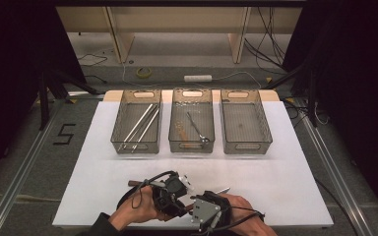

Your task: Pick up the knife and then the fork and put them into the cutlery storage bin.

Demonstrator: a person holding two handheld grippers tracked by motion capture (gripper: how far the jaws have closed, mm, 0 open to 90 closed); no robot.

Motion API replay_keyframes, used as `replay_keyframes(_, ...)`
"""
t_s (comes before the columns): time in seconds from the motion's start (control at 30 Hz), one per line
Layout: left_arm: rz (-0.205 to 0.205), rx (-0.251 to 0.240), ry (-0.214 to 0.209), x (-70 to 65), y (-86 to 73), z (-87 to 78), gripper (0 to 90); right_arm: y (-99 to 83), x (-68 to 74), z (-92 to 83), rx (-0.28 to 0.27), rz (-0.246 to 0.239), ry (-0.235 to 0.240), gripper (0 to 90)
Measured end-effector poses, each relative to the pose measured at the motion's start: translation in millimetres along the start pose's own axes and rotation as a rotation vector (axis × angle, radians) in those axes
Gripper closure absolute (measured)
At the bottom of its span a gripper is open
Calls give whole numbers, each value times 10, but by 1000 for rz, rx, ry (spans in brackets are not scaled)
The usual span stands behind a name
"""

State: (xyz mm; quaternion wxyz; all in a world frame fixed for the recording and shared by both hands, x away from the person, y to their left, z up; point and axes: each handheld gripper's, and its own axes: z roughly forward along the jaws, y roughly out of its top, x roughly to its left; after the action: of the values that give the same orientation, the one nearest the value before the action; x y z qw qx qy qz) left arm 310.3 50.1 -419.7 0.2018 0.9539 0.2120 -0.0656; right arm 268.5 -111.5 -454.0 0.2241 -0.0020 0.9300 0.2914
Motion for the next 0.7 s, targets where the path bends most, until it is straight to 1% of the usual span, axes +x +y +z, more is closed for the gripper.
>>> replay_keyframes(0.03, 2, 1, -3, 0, 5, -2, 756, 1, 10, 5, 0, -4, -6, 592)
replay_keyframes(0.07, 3, 4, -6, -1, 10, -3, 756, 2, 9, 11, -2, -11, 4, 604)
replay_keyframes(0.13, 1, 0, -13, -8, 19, -1, 756, 4, 17, 22, 3, -28, -8, 627)
replay_keyframes(0.17, 0, 3, -14, -11, 26, -1, 756, 4, 23, 22, 7, -25, -3, 639)
replay_keyframes(0.23, 4, 9, -19, -8, 35, 5, 756, 8, 25, 28, 3, -40, 1, 669)
replay_keyframes(0.27, 3, 11, -19, -8, 40, 8, 755, 11, 34, 28, 5, -38, -16, 679)
replay_keyframes(0.3, 2, 10, -17, -10, 45, 12, 755, 10, 25, 22, 14, -59, 0, 686)
replay_keyframes(0.33, 7, 13, -15, -11, 51, 15, 755, 10, 30, 23, 21, -65, 6, 695)
replay_keyframes(0.37, 12, 17, -16, -13, 56, 16, 755, 4, 26, 32, 18, -96, -4, 706)
replay_keyframes(0.4, 16, 18, -12, -16, 60, 16, 754, 3, 33, 27, 33, -105, 13, 717)
replay_keyframes(0.43, 18, 19, -10, -19, 63, 16, 754, 1, 39, 29, 35, -119, 5, 726)
replay_keyframes(0.47, 19, 20, -13, -19, 64, 16, 753, -3, 42, 31, 34, -135, 3, 733)
replay_keyframes(0.53, 22, 16, -22, -22, 64, 15, 751, -12, 48, 30, 36, -159, 18, 752)
replay_keyframes(0.6, 24, 12, -30, -24, 63, 13, 745, -19, 69, 36, 45, -205, 20, 773)
replay_keyframes(0.63, 27, 14, -31, -27, 63, 13, 745, -21, 78, 42, 47, -214, 32, 777)
replay_keyframes(0.7, 32, 7, -26, -27, 60, 16, 740, -23, 82, 48, 47, -217, 33, 779)
